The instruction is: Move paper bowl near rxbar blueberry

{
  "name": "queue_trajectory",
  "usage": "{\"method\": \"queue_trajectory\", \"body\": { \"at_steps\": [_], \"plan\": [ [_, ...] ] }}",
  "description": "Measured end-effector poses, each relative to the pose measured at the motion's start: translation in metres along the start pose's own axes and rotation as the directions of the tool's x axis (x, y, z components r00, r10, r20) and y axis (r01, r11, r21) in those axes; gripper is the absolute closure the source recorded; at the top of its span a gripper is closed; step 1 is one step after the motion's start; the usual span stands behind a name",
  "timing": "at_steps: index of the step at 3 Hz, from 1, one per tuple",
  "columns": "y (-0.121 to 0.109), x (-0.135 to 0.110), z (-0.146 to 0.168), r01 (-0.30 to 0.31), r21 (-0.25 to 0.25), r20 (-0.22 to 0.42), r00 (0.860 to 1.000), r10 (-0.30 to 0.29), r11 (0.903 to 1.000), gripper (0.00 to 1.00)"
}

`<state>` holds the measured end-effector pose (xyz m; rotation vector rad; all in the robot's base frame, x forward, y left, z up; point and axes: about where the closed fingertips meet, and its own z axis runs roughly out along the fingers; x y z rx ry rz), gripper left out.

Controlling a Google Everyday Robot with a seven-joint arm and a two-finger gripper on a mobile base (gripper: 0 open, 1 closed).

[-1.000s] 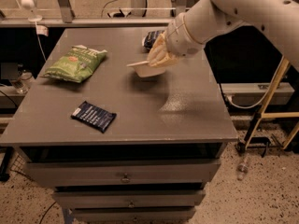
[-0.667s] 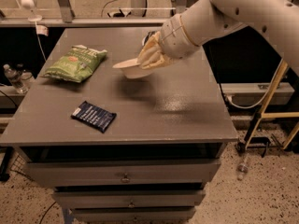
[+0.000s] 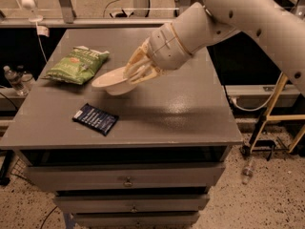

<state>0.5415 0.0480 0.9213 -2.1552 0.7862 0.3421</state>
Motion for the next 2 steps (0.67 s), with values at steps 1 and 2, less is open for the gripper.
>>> {"method": "queue_trajectory", "body": {
  "at_steps": [1,2],
  "plan": [
    [0.015,-0.002,0.011,0.010,-0.004,0.052,0.999,-0.010,0.9999,1.00],
    [0.029,0.000,0.020,0.000,0.007,0.093,0.996,-0.001,1.0000,1.00]
  ]
}}
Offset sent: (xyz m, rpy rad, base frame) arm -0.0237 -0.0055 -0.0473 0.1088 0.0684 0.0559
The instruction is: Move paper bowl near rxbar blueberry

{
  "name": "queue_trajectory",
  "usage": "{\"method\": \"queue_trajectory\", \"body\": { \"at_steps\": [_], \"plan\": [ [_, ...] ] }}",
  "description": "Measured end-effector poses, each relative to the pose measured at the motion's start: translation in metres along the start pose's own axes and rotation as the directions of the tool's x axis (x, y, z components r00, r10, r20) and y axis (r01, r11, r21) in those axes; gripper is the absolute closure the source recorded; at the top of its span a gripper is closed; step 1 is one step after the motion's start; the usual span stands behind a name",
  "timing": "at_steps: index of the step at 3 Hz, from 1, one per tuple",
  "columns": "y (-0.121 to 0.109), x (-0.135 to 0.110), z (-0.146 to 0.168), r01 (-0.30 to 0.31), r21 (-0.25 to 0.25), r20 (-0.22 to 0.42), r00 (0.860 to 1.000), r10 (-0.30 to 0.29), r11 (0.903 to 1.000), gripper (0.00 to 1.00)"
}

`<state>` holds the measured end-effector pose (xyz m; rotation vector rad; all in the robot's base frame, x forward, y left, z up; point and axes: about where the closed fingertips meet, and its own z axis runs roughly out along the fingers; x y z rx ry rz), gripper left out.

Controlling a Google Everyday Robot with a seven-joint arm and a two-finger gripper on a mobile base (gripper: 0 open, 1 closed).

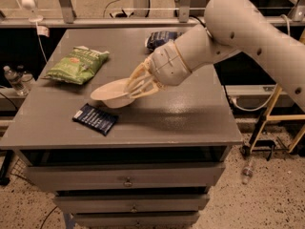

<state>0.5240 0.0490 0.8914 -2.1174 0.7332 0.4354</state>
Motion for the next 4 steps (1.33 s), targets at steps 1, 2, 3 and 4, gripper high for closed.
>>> {"method": "queue_trajectory", "body": {
  "at_steps": [1,2,3,4],
  "plan": [
    [0.0123,0.0041,0.0043,-0.021,0.011,0.019,1.000,0.021,0.9997,0.98],
    [0.0116,0.0029,0.0059,-0.018,0.008,0.021,1.000,0.018,0.9998,0.75],
    [0.0113,0.0014,0.0084,-0.016,0.004,0.025,1.000,0.016,0.9999,0.44],
    [0.0112,0.0005,0.0099,-0.015,0.002,0.027,1.000,0.015,0.9999,0.22]
  ]
}}
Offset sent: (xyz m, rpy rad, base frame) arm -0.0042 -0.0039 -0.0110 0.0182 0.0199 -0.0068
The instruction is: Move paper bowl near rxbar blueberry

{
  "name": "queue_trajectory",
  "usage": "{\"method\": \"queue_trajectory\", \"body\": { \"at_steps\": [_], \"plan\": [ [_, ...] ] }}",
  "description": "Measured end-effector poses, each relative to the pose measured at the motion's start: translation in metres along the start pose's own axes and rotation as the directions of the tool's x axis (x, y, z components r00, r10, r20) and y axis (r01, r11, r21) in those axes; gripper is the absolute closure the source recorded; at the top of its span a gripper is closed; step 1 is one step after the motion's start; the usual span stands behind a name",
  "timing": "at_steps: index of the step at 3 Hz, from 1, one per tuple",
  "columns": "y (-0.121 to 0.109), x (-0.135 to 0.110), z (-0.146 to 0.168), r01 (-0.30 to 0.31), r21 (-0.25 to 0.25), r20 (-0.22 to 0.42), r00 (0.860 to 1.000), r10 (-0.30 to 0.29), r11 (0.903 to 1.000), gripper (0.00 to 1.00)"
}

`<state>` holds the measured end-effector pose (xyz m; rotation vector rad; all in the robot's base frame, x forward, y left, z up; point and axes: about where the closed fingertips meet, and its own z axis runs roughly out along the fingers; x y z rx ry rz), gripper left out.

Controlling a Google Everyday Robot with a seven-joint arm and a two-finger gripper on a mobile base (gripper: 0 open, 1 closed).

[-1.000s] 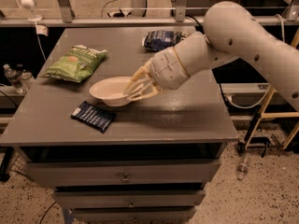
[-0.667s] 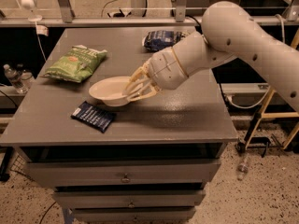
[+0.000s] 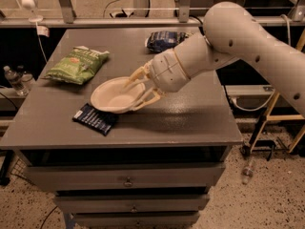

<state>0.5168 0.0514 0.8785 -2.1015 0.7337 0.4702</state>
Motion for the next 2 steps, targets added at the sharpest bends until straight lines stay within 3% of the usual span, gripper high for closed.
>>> {"method": "queue_trajectory", "body": {
  "at_steps": [1,2],
  "plan": [
    [-0.0002,-0.0011,0.0018,0.002,-0.003,0.003,1.000,-0.002,1.0000,0.01],
    [-0.0002,-0.0014,0.0024,0.002,-0.004,0.004,1.000,-0.002,1.0000,0.00]
  ]
}}
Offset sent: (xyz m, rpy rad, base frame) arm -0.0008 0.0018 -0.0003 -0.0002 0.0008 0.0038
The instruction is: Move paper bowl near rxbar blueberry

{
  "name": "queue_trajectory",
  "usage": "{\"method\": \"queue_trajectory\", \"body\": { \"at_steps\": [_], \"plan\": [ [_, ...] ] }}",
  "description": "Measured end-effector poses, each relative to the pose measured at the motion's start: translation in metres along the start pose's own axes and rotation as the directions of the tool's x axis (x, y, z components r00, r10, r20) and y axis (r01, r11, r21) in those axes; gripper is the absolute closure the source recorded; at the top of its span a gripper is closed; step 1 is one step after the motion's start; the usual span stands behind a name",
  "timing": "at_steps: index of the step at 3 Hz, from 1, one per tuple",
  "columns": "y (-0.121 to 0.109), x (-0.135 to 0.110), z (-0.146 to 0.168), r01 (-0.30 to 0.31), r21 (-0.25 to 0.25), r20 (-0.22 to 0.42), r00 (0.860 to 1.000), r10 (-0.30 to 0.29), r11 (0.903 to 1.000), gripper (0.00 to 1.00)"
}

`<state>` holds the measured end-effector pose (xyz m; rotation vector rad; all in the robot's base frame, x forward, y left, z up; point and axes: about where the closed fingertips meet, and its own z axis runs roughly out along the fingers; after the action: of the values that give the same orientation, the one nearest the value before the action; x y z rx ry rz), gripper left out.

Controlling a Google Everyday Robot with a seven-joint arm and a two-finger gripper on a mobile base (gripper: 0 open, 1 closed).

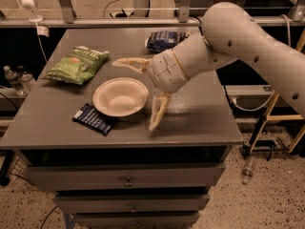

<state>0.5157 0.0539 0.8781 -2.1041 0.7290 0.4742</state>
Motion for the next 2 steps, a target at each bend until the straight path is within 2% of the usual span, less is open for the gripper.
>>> {"method": "queue_trajectory", "body": {
  "at_steps": [1,2],
  "plan": [
    [0.004,0.001,-0.011,-0.035,-0.016,-0.045,0.998,0.034,0.9993,0.00],
    [0.016,0.000,-0.048,-0.125,-0.033,-0.133,0.984,0.120,0.9916,0.00]
  ]
}}
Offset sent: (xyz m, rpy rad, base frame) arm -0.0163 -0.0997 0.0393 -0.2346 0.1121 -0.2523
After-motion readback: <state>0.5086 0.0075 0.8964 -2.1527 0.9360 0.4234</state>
